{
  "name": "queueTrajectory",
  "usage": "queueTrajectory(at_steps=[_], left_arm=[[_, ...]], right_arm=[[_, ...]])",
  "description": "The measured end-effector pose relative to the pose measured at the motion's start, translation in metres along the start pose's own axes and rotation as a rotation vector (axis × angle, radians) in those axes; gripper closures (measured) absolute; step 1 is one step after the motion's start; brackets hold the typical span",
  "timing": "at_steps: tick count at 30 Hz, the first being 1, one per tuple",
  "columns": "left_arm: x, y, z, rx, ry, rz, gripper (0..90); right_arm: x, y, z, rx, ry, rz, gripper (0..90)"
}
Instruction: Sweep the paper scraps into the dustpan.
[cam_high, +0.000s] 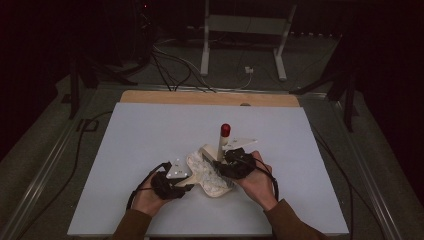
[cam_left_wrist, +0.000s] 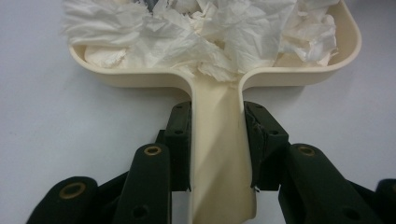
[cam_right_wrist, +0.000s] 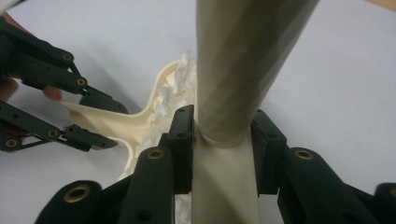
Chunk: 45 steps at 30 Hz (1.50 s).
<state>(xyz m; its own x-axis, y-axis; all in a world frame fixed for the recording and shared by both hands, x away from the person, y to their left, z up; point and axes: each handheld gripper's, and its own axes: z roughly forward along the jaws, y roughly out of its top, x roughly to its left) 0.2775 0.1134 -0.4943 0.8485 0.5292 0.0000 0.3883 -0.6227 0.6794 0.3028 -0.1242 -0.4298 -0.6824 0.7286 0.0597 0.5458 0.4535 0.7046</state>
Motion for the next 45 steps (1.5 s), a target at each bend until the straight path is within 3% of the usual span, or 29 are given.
queueTrajectory(at_steps=[9, 31, 38, 45], left_arm=[[0.001, -0.003, -0.004, -0.055, 0.016, 0.0, 66.6], [0.003, -0.008, -0.01, -0.108, 0.039, -0.01, 66.6], [0.007, -0.011, -0.016, -0.119, 0.062, -0.031, 66.6], [0.012, -0.013, -0.023, -0.133, 0.104, -0.065, 66.6]], right_arm=[[-0.006, 0.006, -0.016, -0.056, -0.014, 0.01, 67.1], [-0.025, 0.012, -0.045, -0.162, -0.045, 0.053, 67.0], [-0.038, 0.01, -0.047, -0.166, -0.063, 0.074, 67.1], [-0.055, 0.003, -0.041, -0.154, -0.062, 0.041, 67.1]])
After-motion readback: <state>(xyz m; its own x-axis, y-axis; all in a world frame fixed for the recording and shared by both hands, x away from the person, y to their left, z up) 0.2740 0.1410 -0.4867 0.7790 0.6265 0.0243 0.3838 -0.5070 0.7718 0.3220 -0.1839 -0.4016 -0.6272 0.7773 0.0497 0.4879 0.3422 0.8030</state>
